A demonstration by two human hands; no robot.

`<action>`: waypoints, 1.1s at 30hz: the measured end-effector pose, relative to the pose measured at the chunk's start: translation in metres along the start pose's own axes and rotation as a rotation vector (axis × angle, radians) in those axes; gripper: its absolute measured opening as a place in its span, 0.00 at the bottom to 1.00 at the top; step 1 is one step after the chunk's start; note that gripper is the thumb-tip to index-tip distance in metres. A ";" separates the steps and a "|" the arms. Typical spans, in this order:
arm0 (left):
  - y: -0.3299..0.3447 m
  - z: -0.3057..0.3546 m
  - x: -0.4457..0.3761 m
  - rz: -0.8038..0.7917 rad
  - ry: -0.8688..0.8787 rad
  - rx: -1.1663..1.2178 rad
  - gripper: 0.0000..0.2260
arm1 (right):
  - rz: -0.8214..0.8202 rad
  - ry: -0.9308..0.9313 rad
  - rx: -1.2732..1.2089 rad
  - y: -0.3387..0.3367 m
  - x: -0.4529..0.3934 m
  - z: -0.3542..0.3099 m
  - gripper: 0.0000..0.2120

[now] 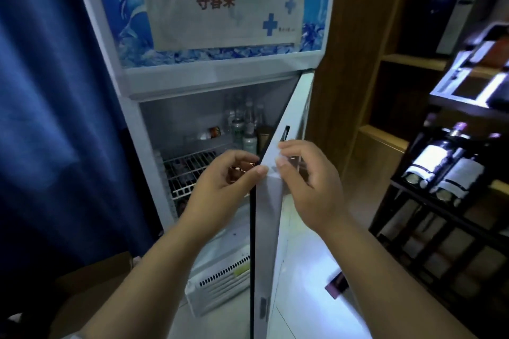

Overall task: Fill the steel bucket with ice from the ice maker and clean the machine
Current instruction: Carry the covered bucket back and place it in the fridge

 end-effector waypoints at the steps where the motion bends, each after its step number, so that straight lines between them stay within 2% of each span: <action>1: 0.012 0.004 0.001 -0.025 0.011 -0.018 0.16 | 0.016 0.019 -0.004 -0.013 0.005 0.003 0.15; 7: 0.081 0.029 0.004 -0.144 0.069 -0.003 0.06 | 0.186 0.041 0.034 -0.092 0.029 0.019 0.14; 11: 0.127 0.045 0.004 -0.238 0.144 -0.059 0.08 | 0.288 -0.019 0.178 -0.140 0.041 0.014 0.12; 16: 0.180 0.061 -0.002 -0.353 0.227 -0.091 0.08 | 0.287 0.012 0.351 -0.174 0.050 0.020 0.10; 28: 0.265 0.080 -0.050 -0.343 0.399 -0.250 0.18 | 0.389 0.132 0.683 -0.253 0.053 0.053 0.07; 33: 0.315 0.088 -0.072 -0.449 0.502 -0.288 0.19 | 0.436 0.216 0.780 -0.286 0.047 0.075 0.08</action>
Point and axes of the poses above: each hand's wrist, its own x-axis away from the middle knuckle, its own y-axis out of the palm, z = x × y, the point moved 10 cm from there along -x, towards the middle knuckle
